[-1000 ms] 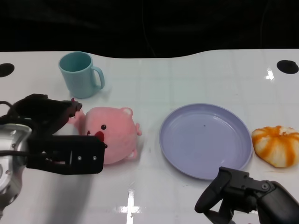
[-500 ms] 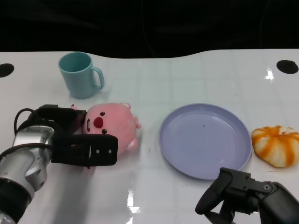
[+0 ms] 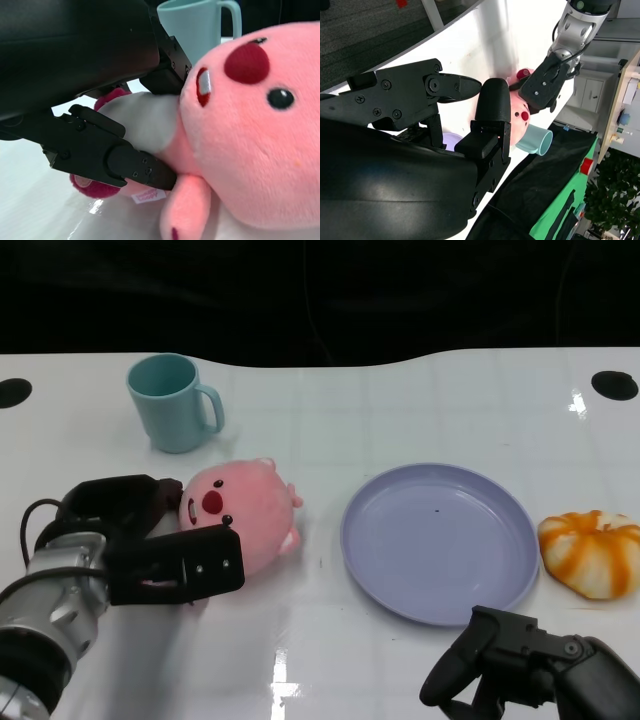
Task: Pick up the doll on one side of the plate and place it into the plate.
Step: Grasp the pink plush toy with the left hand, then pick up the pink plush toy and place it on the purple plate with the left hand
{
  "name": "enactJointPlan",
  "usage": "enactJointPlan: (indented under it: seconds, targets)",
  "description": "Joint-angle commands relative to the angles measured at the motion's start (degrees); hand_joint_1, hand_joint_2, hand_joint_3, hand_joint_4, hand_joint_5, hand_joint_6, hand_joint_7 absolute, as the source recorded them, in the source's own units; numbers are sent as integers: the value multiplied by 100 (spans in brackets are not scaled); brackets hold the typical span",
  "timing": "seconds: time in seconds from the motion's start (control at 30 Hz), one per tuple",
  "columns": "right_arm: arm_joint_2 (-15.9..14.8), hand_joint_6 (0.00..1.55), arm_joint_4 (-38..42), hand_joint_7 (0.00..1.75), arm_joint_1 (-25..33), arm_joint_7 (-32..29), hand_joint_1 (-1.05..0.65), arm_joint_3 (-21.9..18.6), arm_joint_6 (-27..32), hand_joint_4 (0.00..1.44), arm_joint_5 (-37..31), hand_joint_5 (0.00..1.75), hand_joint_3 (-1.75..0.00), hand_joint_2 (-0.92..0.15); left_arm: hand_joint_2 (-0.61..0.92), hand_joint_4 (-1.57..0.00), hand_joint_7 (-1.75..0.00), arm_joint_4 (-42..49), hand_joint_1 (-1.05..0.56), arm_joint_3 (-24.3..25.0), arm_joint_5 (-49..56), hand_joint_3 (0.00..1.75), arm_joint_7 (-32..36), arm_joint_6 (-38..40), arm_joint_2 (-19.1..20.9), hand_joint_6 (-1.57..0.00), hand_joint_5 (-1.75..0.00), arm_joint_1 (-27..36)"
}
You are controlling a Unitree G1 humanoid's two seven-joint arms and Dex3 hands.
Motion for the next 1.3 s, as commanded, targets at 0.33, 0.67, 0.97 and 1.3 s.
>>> enactJointPlan:
  seconds: [0.33, 0.67, 0.97, 1.3]
  targets:
    - [-22, 58, -3, 129, -33, -16, -27, -1, -28, 65, 31, 158, -35, -92, 63, -93, -175, -413, -18, 555, -811, 94, 704, -646, -28, -71, -175, 778]
    - [-31, 58, 160, 130, -153, 9, -26, -40, -55, 65, 49, 159, -35, -92, 46, -96, -175, -1675, -14, 1030, -1489, 128, 38, -564, -133, -76, -175, 941]
    - [44, 59, 371, 129, -294, -58, -25, 90, -67, 65, -9, 158, -34, -92, 39, -97, -175, -2597, -14, 1037, -1517, 135, -322, -518, -261, -79, -175, 807]
    - [-19, 58, 337, 128, -302, -36, -24, 114, -125, 65, 1, 158, -34, -92, 42, -95, -175, -2922, -18, 609, -1060, 124, -471, 85, -890, -75, -175, 281]
